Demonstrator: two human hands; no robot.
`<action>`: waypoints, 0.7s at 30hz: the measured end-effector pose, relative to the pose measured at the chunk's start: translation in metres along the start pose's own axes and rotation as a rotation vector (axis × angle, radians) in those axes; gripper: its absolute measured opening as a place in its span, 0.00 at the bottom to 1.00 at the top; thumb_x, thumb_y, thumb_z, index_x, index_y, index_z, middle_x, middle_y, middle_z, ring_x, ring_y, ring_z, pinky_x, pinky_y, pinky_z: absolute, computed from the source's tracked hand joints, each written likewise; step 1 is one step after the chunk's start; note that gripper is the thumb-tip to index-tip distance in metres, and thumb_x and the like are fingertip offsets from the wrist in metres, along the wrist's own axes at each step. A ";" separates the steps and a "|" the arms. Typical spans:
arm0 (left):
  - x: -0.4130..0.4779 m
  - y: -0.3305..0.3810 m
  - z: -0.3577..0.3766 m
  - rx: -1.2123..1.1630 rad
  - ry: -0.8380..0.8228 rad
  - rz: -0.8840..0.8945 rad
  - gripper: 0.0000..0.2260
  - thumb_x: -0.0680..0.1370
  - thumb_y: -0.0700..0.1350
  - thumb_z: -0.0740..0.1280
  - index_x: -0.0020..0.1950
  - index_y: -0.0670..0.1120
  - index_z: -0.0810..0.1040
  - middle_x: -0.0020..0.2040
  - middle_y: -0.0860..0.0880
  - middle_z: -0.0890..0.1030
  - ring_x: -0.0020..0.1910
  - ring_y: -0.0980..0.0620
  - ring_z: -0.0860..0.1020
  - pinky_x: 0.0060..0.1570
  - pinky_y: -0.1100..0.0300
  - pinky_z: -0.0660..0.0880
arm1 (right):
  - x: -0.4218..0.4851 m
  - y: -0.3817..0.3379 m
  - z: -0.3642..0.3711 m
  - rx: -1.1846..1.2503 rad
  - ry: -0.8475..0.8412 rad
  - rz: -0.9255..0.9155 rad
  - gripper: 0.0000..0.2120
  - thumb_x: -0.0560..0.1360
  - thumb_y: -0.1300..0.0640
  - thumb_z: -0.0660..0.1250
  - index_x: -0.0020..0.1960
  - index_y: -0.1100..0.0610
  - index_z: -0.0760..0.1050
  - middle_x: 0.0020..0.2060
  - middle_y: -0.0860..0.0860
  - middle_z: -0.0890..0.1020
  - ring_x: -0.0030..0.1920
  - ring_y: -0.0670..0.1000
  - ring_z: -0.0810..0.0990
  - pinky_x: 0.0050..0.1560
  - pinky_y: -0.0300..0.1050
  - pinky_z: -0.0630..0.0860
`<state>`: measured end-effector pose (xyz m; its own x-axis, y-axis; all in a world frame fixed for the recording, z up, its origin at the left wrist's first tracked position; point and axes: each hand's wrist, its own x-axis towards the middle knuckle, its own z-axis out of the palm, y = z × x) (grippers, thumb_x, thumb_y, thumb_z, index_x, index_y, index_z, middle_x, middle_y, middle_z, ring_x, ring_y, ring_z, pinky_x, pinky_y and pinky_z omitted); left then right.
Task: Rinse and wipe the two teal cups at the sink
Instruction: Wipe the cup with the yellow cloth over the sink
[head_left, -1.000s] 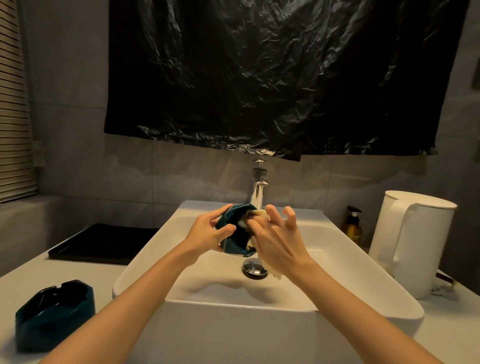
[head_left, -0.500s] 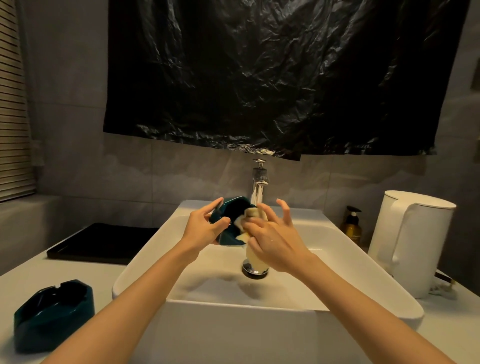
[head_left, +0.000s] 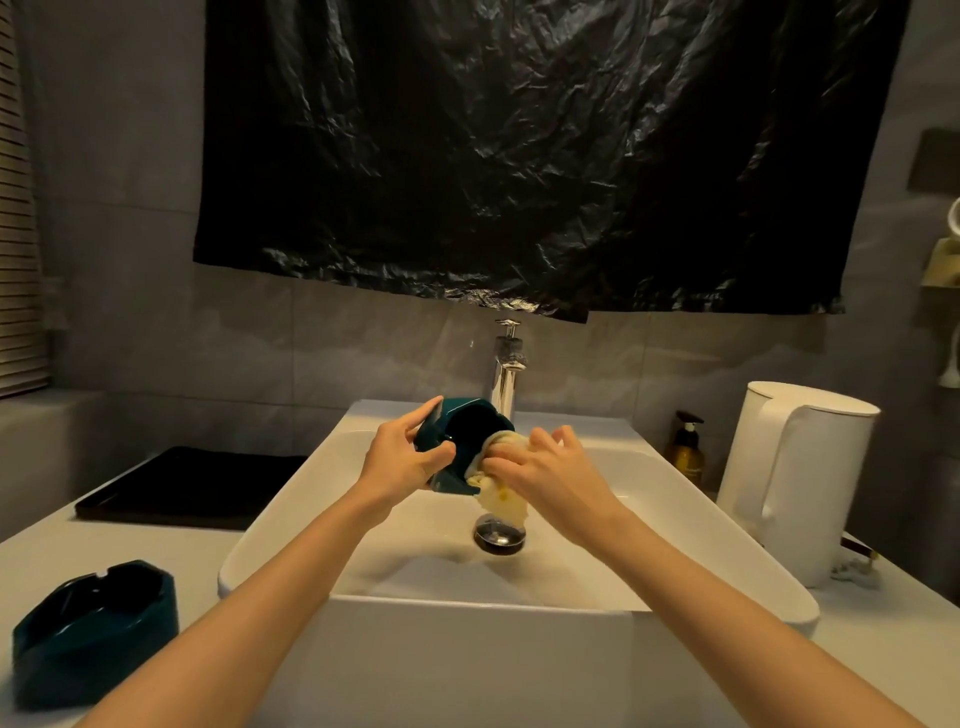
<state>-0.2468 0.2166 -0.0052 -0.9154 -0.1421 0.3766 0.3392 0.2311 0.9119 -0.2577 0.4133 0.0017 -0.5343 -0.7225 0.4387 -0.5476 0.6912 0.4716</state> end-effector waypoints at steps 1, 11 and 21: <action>0.000 0.001 0.000 0.000 0.004 0.004 0.28 0.75 0.36 0.69 0.73 0.50 0.67 0.64 0.46 0.75 0.57 0.46 0.76 0.43 0.54 0.80 | -0.001 0.000 -0.001 -0.005 0.008 0.004 0.23 0.75 0.56 0.69 0.69 0.49 0.68 0.67 0.50 0.73 0.59 0.58 0.73 0.55 0.53 0.67; 0.004 -0.001 -0.007 -0.117 0.145 -0.029 0.28 0.75 0.38 0.69 0.73 0.51 0.67 0.65 0.45 0.75 0.60 0.44 0.75 0.52 0.44 0.79 | -0.014 0.022 -0.007 0.895 0.332 0.352 0.16 0.77 0.64 0.63 0.58 0.46 0.78 0.53 0.43 0.81 0.50 0.45 0.78 0.48 0.39 0.76; 0.003 -0.001 -0.004 -0.070 0.088 0.001 0.29 0.74 0.40 0.70 0.73 0.52 0.66 0.63 0.46 0.76 0.59 0.45 0.76 0.51 0.45 0.80 | 0.022 -0.013 -0.002 1.367 0.499 0.561 0.08 0.75 0.66 0.66 0.46 0.58 0.83 0.44 0.49 0.83 0.48 0.48 0.81 0.49 0.39 0.78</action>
<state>-0.2491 0.2116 -0.0044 -0.8934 -0.2270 0.3878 0.3574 0.1641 0.9194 -0.2611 0.3885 0.0068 -0.7554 -0.1170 0.6448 -0.6552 0.1484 -0.7407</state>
